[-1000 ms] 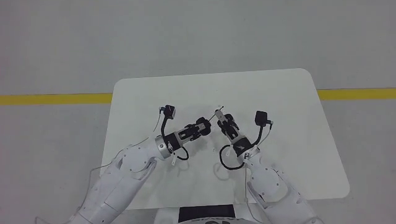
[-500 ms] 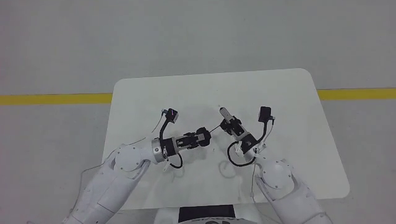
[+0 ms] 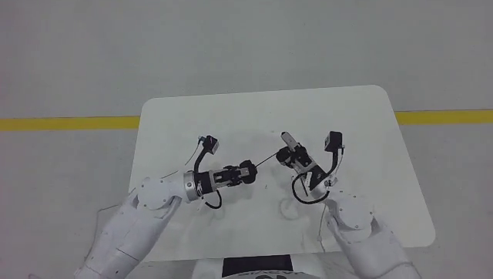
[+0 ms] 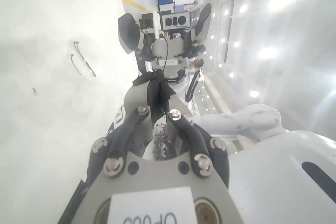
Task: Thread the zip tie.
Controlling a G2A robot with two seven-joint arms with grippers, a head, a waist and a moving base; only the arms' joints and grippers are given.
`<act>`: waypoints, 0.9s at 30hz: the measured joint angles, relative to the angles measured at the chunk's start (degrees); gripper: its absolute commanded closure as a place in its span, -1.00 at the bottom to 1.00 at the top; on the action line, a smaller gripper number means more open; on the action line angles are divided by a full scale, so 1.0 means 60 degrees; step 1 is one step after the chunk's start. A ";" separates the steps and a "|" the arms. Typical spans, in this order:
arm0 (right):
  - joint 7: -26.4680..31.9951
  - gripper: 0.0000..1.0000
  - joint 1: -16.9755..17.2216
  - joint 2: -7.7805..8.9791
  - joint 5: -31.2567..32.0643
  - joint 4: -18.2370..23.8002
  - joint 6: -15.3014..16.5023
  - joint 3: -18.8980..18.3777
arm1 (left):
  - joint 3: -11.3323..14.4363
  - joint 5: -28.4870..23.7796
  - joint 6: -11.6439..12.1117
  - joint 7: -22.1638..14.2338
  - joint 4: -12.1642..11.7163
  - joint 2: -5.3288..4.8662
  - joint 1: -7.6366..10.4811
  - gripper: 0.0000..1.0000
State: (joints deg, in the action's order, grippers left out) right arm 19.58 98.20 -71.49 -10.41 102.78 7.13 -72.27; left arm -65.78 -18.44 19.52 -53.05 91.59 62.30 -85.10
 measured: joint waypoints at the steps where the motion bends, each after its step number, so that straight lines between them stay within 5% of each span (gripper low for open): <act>1: 0.0456 -1.00 -0.0023 0.0033 -0.0255 -0.0085 -0.0056 -0.0123 | -0.0138 -0.0048 0.0000 -0.0231 -0.0029 -0.0042 -0.0023 1.00; 7: 0.3756 -1.00 -0.0431 0.0268 -0.0912 -0.0710 -0.0674 -0.0534 | -0.0638 -0.0462 -0.0007 -0.1893 -0.0452 -0.0251 -0.0095 1.00; 11: 0.3973 -1.00 -0.0460 0.0278 -0.0955 -0.0759 -0.0653 -0.0557 | -0.0706 -0.0444 -0.0007 -0.2295 -0.0429 -0.0275 0.0045 1.00; 19: 0.3966 -1.00 -0.0453 0.0272 -0.1028 -0.0810 -0.0617 -0.0498 | -0.0571 -0.0398 -0.0160 -0.2132 -0.0413 -0.0258 0.0062 1.00; 27: 0.6294 -1.00 -0.0737 0.0400 -0.2458 -0.1645 -0.0791 -0.0553 | -0.0281 -0.0452 -0.0171 -0.3077 -0.0822 -0.0343 0.0494 1.00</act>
State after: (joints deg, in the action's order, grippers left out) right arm 57.34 93.78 -69.09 -25.16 92.91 2.39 -75.59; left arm -67.47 -21.16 18.50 -71.51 86.66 60.25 -82.13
